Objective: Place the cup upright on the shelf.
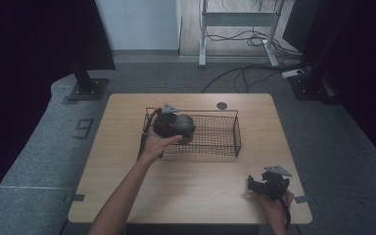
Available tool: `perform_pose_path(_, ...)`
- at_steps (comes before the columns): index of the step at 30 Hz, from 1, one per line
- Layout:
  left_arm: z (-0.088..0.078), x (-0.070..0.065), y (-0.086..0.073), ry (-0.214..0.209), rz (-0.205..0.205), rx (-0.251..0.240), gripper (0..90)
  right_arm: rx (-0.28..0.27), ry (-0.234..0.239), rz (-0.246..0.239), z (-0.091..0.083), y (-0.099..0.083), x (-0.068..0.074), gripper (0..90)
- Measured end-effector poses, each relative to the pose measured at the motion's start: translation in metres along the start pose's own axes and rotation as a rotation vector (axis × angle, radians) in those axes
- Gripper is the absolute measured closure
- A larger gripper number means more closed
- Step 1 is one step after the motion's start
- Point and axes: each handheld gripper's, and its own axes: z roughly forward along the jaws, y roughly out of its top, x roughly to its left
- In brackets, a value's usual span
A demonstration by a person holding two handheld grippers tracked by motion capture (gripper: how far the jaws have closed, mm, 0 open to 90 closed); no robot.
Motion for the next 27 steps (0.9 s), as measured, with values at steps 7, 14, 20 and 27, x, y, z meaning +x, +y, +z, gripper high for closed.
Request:
perform_pose_path(7,0.009,0.005,0.005,0.013,-0.005,0.009,14.5,0.000,0.000,-0.001,0.000,0.000,0.000,6.3)
perform_pose_path(14,0.017,0.008,0.008,0.017,-0.007,0.015,14.5,0.000,0.000,0.000,0.000,0.000,0.000,6.3)
perform_pose_path(20,0.027,0.012,0.005,0.033,-0.008,0.036,14.5,0.000,0.000,0.000,0.000,0.000,0.000,6.3)
perform_pose_path(27,0.037,0.013,0.002,0.023,-0.013,0.046,14.5,-0.001,0.001,0.000,0.000,0.000,0.000,6.3)
